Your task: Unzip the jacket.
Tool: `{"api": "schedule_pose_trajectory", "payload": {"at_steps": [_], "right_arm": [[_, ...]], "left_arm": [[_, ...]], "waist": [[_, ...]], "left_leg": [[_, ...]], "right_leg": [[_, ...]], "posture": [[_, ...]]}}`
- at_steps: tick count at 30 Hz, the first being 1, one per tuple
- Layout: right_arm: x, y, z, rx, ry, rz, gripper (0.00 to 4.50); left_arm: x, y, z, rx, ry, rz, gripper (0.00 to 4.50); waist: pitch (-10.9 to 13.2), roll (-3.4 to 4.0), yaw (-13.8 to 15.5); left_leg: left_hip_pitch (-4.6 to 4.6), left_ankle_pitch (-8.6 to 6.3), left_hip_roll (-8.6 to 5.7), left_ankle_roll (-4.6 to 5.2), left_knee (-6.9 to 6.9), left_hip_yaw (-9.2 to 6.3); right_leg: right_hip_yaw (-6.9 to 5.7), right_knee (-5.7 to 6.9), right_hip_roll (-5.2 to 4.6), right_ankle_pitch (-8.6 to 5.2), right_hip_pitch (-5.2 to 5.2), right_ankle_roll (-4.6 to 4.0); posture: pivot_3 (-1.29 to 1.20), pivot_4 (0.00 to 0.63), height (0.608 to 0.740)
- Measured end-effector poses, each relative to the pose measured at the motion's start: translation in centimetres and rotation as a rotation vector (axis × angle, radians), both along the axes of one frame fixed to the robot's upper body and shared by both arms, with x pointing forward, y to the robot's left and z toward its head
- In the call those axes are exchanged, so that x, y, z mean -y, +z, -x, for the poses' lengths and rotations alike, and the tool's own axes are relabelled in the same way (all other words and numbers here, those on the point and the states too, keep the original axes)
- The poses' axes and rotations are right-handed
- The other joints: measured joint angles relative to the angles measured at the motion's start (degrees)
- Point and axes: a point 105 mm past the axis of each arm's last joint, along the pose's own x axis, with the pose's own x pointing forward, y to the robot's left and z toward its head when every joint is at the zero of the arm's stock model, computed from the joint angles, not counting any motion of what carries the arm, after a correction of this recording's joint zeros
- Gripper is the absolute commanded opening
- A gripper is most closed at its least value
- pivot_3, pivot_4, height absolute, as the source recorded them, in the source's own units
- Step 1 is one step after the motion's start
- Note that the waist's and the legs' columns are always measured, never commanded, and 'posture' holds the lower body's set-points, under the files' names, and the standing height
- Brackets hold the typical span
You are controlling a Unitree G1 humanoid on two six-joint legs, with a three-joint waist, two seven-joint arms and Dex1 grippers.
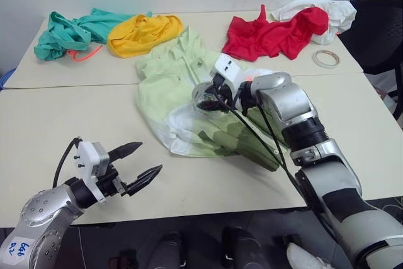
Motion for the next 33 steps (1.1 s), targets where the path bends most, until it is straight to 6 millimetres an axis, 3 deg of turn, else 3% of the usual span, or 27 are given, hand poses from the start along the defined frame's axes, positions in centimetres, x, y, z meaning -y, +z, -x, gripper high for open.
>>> {"api": "schedule_pose_trajectory", "payload": {"at_steps": [4,7,14,18,21,24,26,27,29,32,33], "right_arm": [[-0.6,-1.1,0.1,-0.021,-0.009,0.009,3.37],[-0.9,-1.7,-0.4,-0.005,-0.035,0.018,2.82],[-0.5,-1.4,-0.6,0.025,-0.020,0.008,0.45],[0.7,-0.4,0.4,-0.012,0.069,-0.161,0.31],[2.5,2.9,2.2,0.017,0.174,-0.365,0.31],[6.5,6.7,3.1,0.133,0.138,-0.435,0.31],[11.8,7.7,3.0,0.213,-0.022,-0.405,0.31],[14.9,7.6,3.2,0.232,-0.123,-0.377,0.31],[18.9,6.9,3.4,0.237,-0.264,-0.330,0.31],[25.8,3.9,3.1,0.219,-0.532,-0.162,0.31],[27.3,3.3,3.0,0.216,-0.590,-0.133,0.31]], "left_arm": [[0.0,0.1,-0.1,0.009,-0.003,-0.003,4.50],[0.1,0.3,-0.2,0.018,-0.006,-0.003,4.50],[0.1,0.1,-0.1,0.016,-0.004,-0.010,4.50],[0.3,0.2,-0.3,0.021,-0.012,-0.007,4.50],[0.4,0.3,-0.6,0.026,-0.015,0.000,4.50],[0.4,0.4,-0.8,0.034,-0.009,0.012,4.50],[0.1,0.3,-0.7,0.031,0.008,0.026,4.50],[-0.1,0.0,-0.6,0.020,0.017,0.028,4.50],[-0.4,-0.6,-0.4,-0.006,0.028,0.029,4.50],[-0.1,-0.3,-0.8,0.018,0.009,0.033,4.50],[-0.1,-0.2,-1.0,0.026,0.008,0.035,4.50]], "waist": [[0.00,0.00,-0.01],[0.00,-0.01,0.03],[-0.01,-0.01,0.20],[-0.01,-0.03,0.43],[0.00,-0.01,0.51],[0.00,-0.01,0.67],[-0.02,-0.05,1.54],[-0.02,-0.05,1.99],[-0.02,-0.05,1.99],[-0.01,-0.04,1.93],[0.00,-0.03,1.82]], "left_leg": [[0.00,0.11,-0.01,0.02,0.02,0.09],[0.02,0.20,-0.01,-0.02,0.03,0.07],[0.01,0.22,-0.01,-0.02,0.03,0.01],[-0.04,0.23,-0.02,-0.01,0.03,-0.03],[-0.08,0.23,-0.02,0.02,0.03,-0.06],[-0.07,0.22,-0.03,0.03,0.04,-0.12],[-0.07,0.19,-0.06,0.06,0.04,-0.16],[-0.07,0.17,-0.07,0.09,0.04,-0.14],[-0.06,0.16,-0.07,0.10,0.03,-0.03],[0.02,0.25,-0.09,0.16,0.09,0.12],[0.08,0.30,-0.12,0.18,0.09,0.20]], "right_leg": [[-0.19,0.00,-0.01,0.00,0.01,0.00],[-0.35,0.10,-0.03,0.00,0.01,0.01],[-0.42,0.10,-0.04,0.01,0.02,0.00],[-0.49,0.07,-0.04,0.01,0.03,0.01],[-0.53,0.05,-0.05,0.01,0.02,0.01],[-0.57,0.04,-0.08,0.01,0.07,0.02],[-0.57,-0.04,-0.13,0.01,0.12,0.02],[-0.57,-0.14,-0.12,0.01,0.15,0.02],[-0.58,-0.18,-0.10,0.01,0.15,0.02],[-0.53,-0.19,-0.08,0.03,0.15,0.05],[-0.48,-0.14,-0.06,0.03,0.14,0.05]], "posture": [[0.00,0.150,0.740],[0.00,0.150,0.740],[0.00,0.150,0.740],[0.00,0.150,0.740],[0.00,0.150,0.740],[0.00,0.150,0.740],[0.00,0.150,0.740],[0.00,0.150,0.740],[0.00,0.150,0.740],[0.00,0.150,0.740],[0.00,0.150,0.740]]}}
